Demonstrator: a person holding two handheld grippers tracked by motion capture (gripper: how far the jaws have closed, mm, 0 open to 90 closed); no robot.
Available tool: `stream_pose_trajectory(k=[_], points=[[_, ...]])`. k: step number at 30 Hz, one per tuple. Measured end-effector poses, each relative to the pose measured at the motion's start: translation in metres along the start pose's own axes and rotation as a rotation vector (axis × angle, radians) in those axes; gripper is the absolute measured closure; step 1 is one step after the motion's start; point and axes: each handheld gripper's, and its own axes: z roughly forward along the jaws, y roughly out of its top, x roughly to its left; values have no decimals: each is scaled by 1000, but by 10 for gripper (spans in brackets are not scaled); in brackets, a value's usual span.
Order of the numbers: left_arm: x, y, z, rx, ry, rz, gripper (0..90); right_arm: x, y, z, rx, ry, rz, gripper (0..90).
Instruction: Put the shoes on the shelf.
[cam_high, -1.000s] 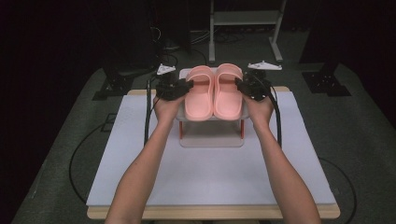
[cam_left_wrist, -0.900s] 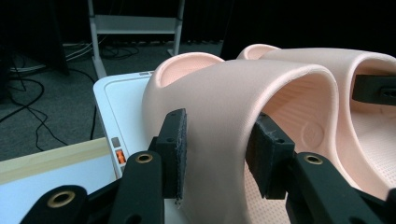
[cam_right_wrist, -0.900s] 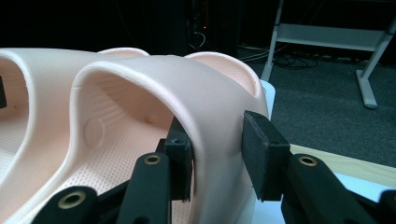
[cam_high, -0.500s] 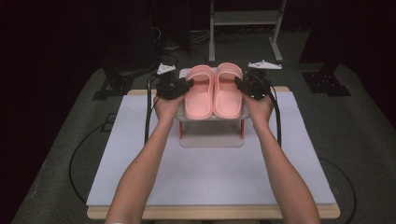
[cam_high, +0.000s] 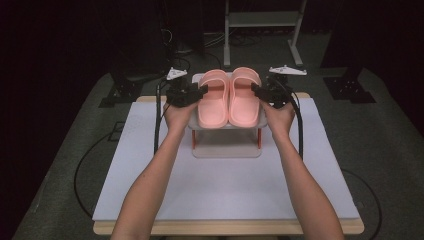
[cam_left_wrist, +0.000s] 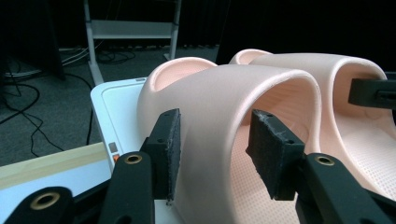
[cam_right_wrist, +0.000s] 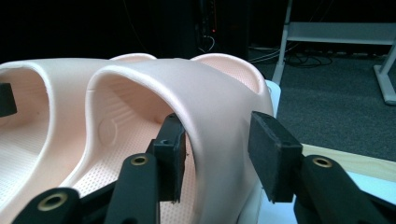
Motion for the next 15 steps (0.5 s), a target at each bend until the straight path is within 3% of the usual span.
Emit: stream_pose_trajectory(k=[15], points=[[1,-4,-14,-20,-16,0,496,-3,0,-18,-9,19,-3,505]])
